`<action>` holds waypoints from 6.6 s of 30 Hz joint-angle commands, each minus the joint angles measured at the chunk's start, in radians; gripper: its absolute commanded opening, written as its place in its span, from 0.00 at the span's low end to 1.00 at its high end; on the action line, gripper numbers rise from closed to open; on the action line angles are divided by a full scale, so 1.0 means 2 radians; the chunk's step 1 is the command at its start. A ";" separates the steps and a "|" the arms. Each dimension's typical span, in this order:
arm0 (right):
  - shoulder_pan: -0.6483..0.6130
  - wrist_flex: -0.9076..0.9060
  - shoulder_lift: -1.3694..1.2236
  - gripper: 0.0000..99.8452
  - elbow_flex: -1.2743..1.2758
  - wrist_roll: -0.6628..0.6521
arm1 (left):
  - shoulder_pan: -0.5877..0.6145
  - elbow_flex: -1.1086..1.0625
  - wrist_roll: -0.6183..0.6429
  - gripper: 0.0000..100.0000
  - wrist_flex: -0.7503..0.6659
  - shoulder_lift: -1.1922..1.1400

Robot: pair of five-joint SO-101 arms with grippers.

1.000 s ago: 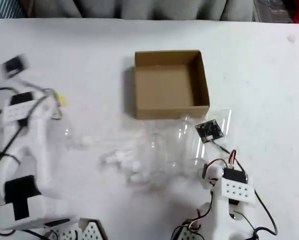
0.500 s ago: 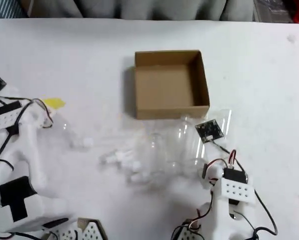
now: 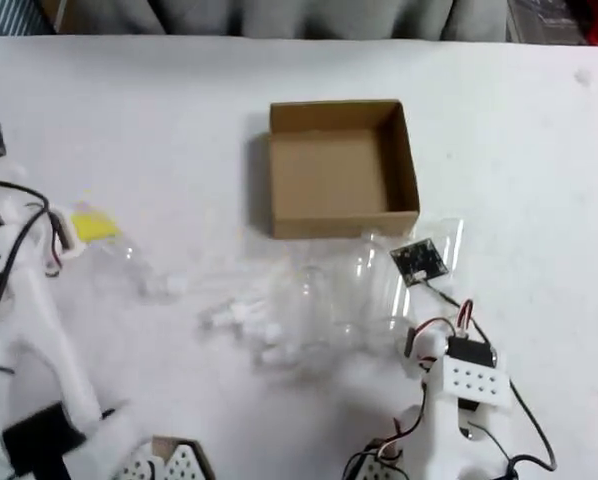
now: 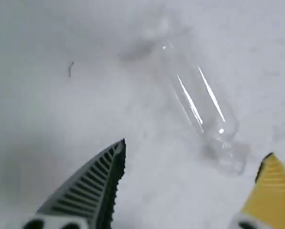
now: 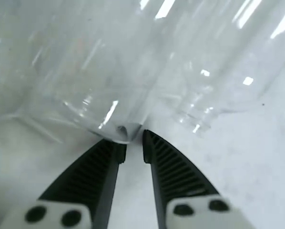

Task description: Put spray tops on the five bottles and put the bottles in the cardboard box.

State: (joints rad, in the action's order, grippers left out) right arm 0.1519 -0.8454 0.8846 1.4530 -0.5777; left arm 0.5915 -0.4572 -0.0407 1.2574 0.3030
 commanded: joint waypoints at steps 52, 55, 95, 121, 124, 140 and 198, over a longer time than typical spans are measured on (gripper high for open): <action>0.031 0.000 -0.005 0.04 0.001 -0.005 | -0.210 -0.044 -0.478 0.02 -0.058 -0.109; 0.031 0.000 -0.005 0.04 0.001 -0.005 | -0.215 -0.044 -0.529 0.02 -0.058 -0.109; 0.031 0.000 -0.005 0.04 0.001 -0.005 | -0.187 0.028 -0.781 0.02 0.093 -0.146; 0.031 0.001 -0.005 0.04 0.001 -0.005 | -0.208 0.101 -0.635 0.02 -0.083 -0.276; 0.031 0.001 -0.005 0.04 0.001 -0.005 | -0.217 0.101 -0.631 0.02 -0.077 -0.272; 0.031 0.001 -0.005 0.04 0.001 -0.005 | -0.166 0.101 -0.654 0.24 -0.047 -0.117; 0.031 0.003 -0.005 0.04 0.001 -0.005 | -0.186 0.295 -0.542 0.02 0.153 -0.311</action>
State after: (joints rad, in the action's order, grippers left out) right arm 0.1949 -0.8454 0.8846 1.4530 -0.5777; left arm 0.2908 0.0614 -1.3587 1.4124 -0.4365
